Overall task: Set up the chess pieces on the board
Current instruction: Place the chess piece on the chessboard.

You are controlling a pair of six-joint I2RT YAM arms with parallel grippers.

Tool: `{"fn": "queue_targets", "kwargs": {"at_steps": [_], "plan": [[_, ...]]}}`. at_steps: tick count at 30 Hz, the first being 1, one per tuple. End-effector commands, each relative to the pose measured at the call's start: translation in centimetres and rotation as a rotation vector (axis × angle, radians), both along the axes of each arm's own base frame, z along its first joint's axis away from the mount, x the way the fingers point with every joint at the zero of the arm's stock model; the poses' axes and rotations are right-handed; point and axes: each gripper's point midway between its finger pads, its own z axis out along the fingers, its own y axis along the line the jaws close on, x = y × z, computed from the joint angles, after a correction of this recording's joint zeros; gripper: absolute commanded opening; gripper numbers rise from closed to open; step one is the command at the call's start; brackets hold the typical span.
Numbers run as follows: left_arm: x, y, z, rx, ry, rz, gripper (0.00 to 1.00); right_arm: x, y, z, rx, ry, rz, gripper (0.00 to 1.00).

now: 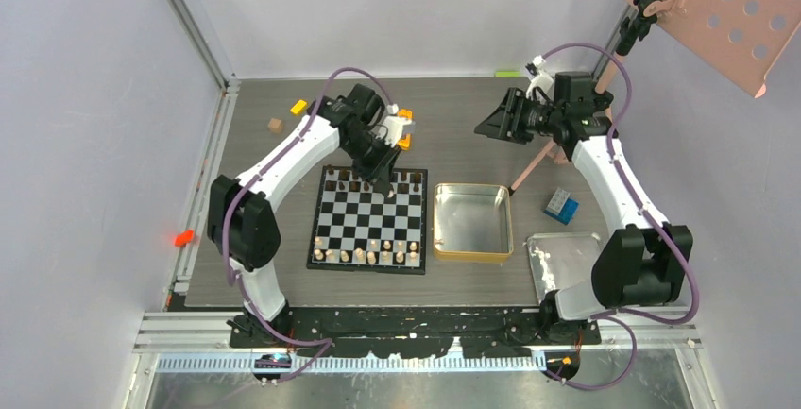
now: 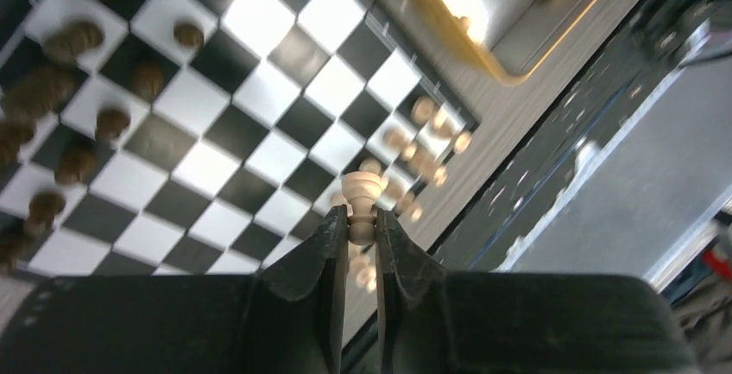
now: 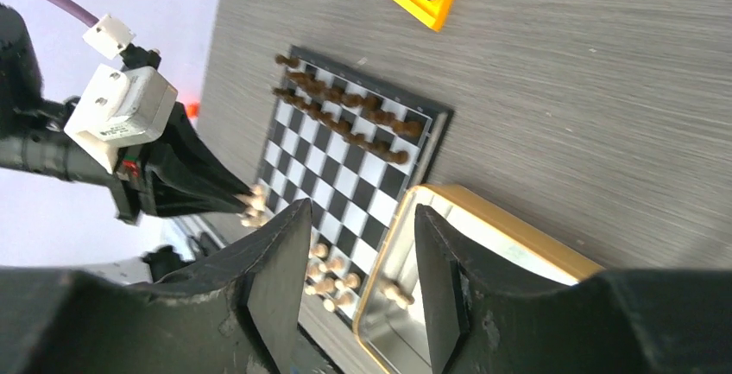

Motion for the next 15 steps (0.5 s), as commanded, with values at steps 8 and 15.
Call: {"fn": "queue_targets", "kwargs": {"at_steps": [8, 15], "plan": [[-5.8, 7.9, -3.3, 0.361, 0.144, -0.163, 0.00, -3.1, -2.8, -2.5, -0.207, -0.135, 0.044, 0.51], [-6.1, 7.4, -5.8, 0.384, 0.190, -0.165, 0.03, -3.3, -2.9, -3.0, -0.213, -0.132, 0.053, 0.50]]}}
